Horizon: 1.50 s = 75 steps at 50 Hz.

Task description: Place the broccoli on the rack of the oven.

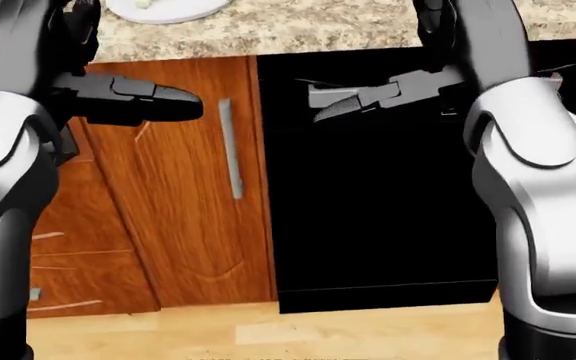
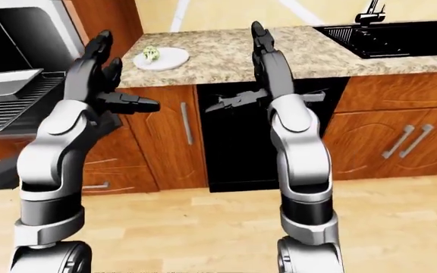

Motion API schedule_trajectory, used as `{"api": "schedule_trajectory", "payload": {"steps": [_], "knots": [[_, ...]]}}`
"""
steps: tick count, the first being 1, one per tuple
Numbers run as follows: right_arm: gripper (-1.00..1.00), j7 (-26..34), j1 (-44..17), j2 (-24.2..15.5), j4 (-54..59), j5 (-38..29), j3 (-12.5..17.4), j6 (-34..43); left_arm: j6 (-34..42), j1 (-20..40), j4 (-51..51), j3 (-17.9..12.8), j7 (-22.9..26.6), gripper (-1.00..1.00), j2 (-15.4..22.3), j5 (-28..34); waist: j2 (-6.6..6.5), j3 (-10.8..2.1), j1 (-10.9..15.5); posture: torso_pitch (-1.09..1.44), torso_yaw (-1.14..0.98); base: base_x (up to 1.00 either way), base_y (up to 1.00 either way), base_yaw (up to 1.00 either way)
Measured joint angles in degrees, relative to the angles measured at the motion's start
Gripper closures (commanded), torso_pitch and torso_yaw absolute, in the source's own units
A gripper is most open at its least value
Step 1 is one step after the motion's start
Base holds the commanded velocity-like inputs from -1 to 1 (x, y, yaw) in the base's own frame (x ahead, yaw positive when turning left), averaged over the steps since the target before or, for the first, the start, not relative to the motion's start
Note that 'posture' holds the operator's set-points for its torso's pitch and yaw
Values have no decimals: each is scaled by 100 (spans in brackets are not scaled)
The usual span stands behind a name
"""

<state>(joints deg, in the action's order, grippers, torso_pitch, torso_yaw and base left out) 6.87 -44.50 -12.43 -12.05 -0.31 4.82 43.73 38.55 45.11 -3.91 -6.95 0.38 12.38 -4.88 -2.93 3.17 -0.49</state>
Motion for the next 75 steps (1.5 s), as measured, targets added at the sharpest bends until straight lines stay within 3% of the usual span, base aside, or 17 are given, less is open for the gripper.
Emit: {"api": "schedule_trajectory", "payload": {"steps": [3,10,14,16,19,21,28,33,41,47,51,57,59,62,66,71,75], "knots": [[-100,10,-36,-6,-63,5,55,57,68,29,-56,24,5,-100,-5,6,217,9,37,0,0,26,24,0],[-100,-6,-69,14,-256,-7,72,-98,13,76,-230,0,19,-100,11,-1,311,-114,121,0,0,25,11,0],[-100,0,-53,19,-242,20,74,-85,23,81,-270,4,21,-100,7,0,598,-97,177,0,0,31,11,0],[-100,-11,-40,-28,-170,19,123,-40,37,43,-230,74,32,-100,-60,-5,454,4,82,0,0,32,11,0],[-100,-57,78,-40,-112,-27,202,3,147,40,-150,210,92,-100,-100,-45,566,-14,11,0,0,34,10,0],[-100,-66,50,-36,-118,-33,189,2,179,61,-195,182,111,-100,-87,-50,504,-40,-5,0,0,34,11,0],[-100,-55,-60,-24,-117,-19,154,-160,34,154,-291,118,96,-100,-60,1,-140,-120,-56,0,0,33,11,0],[-100,27,33,41,-92,28,-28,-40,126,12,-178,11,49,-100,-40,63,-58,-28,83,0,0,34,12,0],[-100,68,-100,-3,-287,-97,38,-114,50,150,-333,35,72,-100,-40,48,540,-136,87,0,0,10,22,0],[-100,71,56,52,-88,-188,159,34,228,44,-232,156,154,-100,-60,-41,440,-97,-3,0,0,0,16,0],[-100,15,-1,42,-339,-99,190,-166,132,116,-418,72,118,-100,-20,-14,97,-31,-42,0,0,0,0,0],[-100,60,94,20,-286,3,-16,-197,208,-52,-281,44,71,-100,-52,58,517,-50,112,0,0,0,0,23],[-100,48,188,45,-393,-8,72,-215,247,-71,-267,98,96,-100,-63,44,544,-61,136,0,0,0,0,58],[-100,11,186,-10,-446,-26,173,-230,195,34,-257,128,108,-100,-90,42,392,-130,116,0,0,0,0,58],[-100,-27,224,-35,-518,-55,224,-220,70,104,-336,166,127,-100,-103,29,379,-219,126,0,0,0,0,59],[-100,-1,137,-35,-539,-25,177,-251,50,124,-318,109,110,-100,-70,50,21,-170,113,0,0,0,0,59],[-100,32,192,60,-313,13,-2,-261,118,-27,-152,14,76,-100,-32,101,24,-110,244,0,0,0,0,58]]}}
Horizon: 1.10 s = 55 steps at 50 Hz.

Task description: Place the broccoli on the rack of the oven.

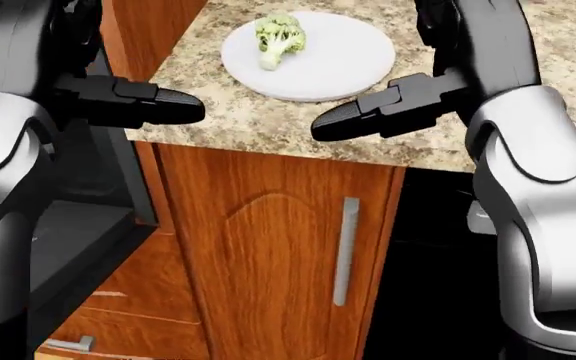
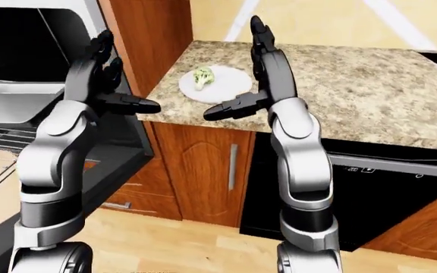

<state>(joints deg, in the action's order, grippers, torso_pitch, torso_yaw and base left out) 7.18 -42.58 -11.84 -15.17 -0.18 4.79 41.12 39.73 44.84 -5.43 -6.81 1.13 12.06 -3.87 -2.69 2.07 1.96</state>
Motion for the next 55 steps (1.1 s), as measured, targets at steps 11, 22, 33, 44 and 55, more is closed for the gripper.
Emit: {"api": "schedule_trajectory", "payload": {"steps": [11,22,33,44,55], "knots": [[-100,-50,-144,-97,-21,-60,139,-81,9,138,-235,50,33,-100,4,-34,682,-24,-173,0,0,0,0,57],[-100,-43,-138,-42,-25,-45,150,-48,-39,183,-189,15,37,-100,48,-31,198,89,-274,0,0,0,0,23],[-100,-18,-20,-80,-90,-80,68,108,131,-6,-217,-28,-11,-100,70,-55,305,52,-173,0,0,0,0,0],[-100,42,65,-71,-289,-158,140,50,56,45,-365,6,19,-100,79,-70,162,-64,-214,0,0,8,9,0],[-100,76,-40,-37,-62,-191,60,58,120,-72,-317,-43,19,-100,95,-40,289,-1,-183,0,0,9,11,0]]}}
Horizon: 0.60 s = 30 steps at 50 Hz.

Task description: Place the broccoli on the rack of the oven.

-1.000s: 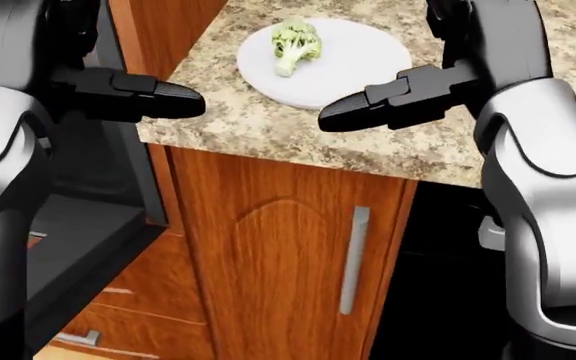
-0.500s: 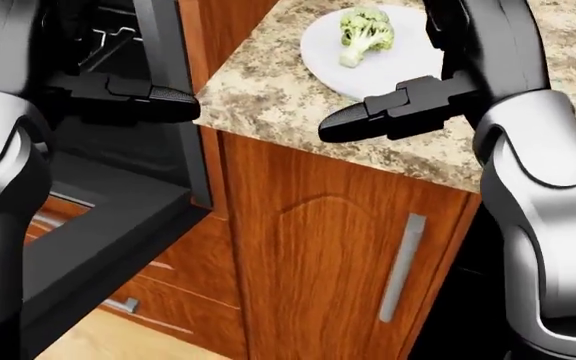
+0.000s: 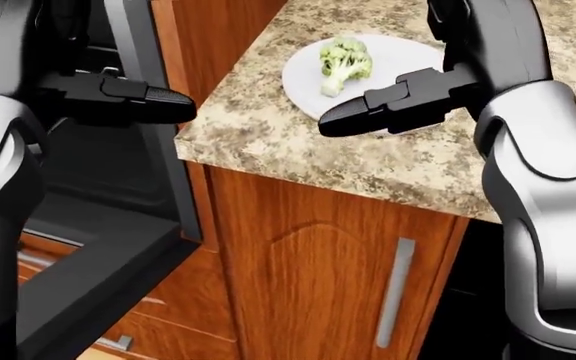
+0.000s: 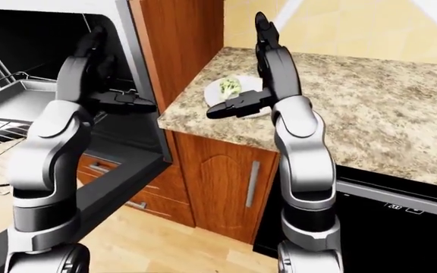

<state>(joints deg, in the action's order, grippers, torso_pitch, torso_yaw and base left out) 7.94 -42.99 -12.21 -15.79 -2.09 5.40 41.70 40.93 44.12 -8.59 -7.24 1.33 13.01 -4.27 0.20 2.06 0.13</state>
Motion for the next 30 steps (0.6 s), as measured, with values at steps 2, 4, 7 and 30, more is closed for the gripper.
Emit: {"api": "schedule_trajectory", "payload": {"steps": [2,4,7,30], "knots": [[-100,-4,39,-6,-24,-11,20,-8,17,-3,-20,30,11,-100,-9,-7,-35,-7,-18,0,0,9,11,0],[-100,-17,81,-17,-52,-28,70,-26,9,24,-32,71,30,-100,-28,-22,-95,-21,-50,0,0,9,11,0],[-100,-43,68,-37,-29,-63,128,-18,-47,57,-26,130,50,-100,-61,-40,-117,-1,-91,0,0,9,16,0],[-100,-28,29,1,-29,-16,14,-72,-12,26,23,-12,13,-100,21,-1,-170,84,-18,0,0,5,22,0]]}}
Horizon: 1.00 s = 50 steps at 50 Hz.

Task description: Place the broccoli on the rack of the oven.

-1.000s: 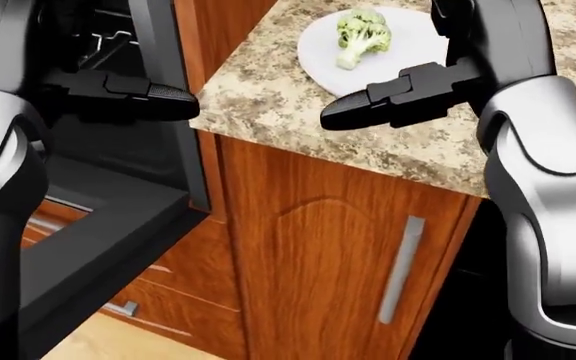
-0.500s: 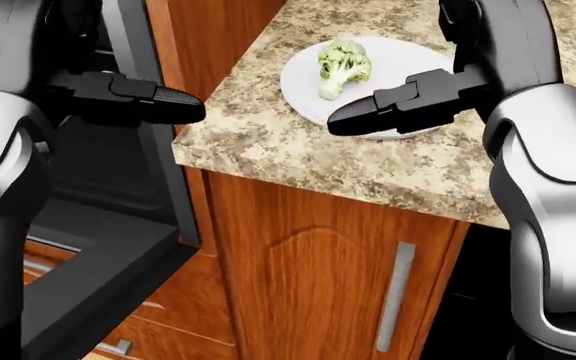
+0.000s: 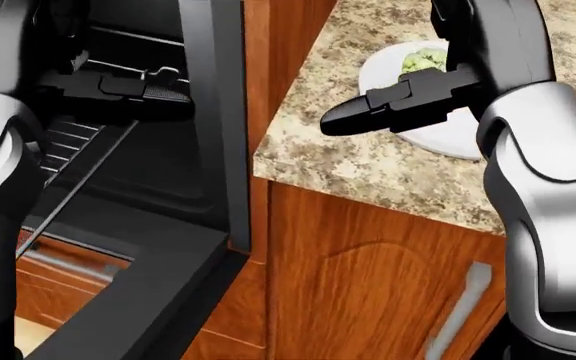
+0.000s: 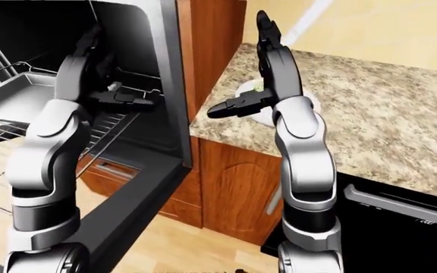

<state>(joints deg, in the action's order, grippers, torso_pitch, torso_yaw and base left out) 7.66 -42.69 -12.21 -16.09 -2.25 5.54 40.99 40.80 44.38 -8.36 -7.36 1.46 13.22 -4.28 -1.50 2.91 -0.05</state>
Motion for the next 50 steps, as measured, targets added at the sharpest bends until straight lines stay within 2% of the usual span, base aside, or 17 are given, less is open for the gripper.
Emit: {"api": "schedule_trajectory", "payload": {"steps": [11,13,15,18,20,23,26,29,31,33,35,37,39,42,44,50], "knots": [[-100,-126,-1,-15,20,155,62,3,4,18,-7,2,-8,-100,2,13,140,20,84,0,0,0,0,0],[-100,-154,-6,-27,23,150,63,-33,-18,54,28,14,-7,-100,-5,14,213,4,104,0,0,0,0,0],[-100,-157,23,-25,-5,147,45,-67,-34,72,24,14,-7,-100,3,14,353,-27,115,0,0,0,0,0],[-100,-141,100,-58,43,119,66,1,-2,5,102,88,9,-100,-56,-12,178,-14,48,0,0,0,0,32],[-100,-149,97,-86,85,81,138,94,52,21,143,165,39,-100,-77,-47,217,-20,9,0,0,0,0,54],[-100,-178,46,-90,20,52,208,135,43,55,37,162,70,-100,-50,-90,311,-110,25,0,0,0,0,68],[-100,-168,17,-76,-103,72,149,6,-52,104,-26,54,33,-100,-8,-59,237,-128,51,0,0,0,0,69],[-100,-139,52,-61,-152,103,103,-55,-73,108,-85,13,4,-100,17,-36,86,-105,42,0,0,0,0,69],[-100,-129,54,-64,-109,108,104,-18,-62,97,-69,24,1,-100,21,-37,-68,-97,28,0,0,0,0,68],[-100,-141,60,-54,-61,101,111,-20,-51,99,-4,38,2,-100,19,-37,-294,-155,56,0,0,0,0,69],[-100,-141,80,-11,-11,89,-9,-33,-50,22,61,-29,-13,-100,57,-20,-218,-76,122,0,0,0,0,0],[-100,-94,103,31,24,99,-88,-10,-30,25,110,-122,-58,-100,82,27,-119,-29,78,0,0,0,0,0],[-100,-82,50,15,51,149,-40,63,-17,54,124,-112,-80,-100,70,48,37,18,38,0,0,0,0,0],[-100,-152,-19,-60,-10,141,86,68,-13,84,78,-20,-51,-100,37,16,329,16,55,0,0,0,0,0],[-100,-205,21,-89,-62,118,139,40,-5,46,78,43,-23,-100,3,-11,272,29,58,0,0,0,0,0],[-100,-274,66,-179,-58,110,208,190,57,82,-67,17,11,-100,36,-51,163,-52,47,0,0,0,0,0]]}}
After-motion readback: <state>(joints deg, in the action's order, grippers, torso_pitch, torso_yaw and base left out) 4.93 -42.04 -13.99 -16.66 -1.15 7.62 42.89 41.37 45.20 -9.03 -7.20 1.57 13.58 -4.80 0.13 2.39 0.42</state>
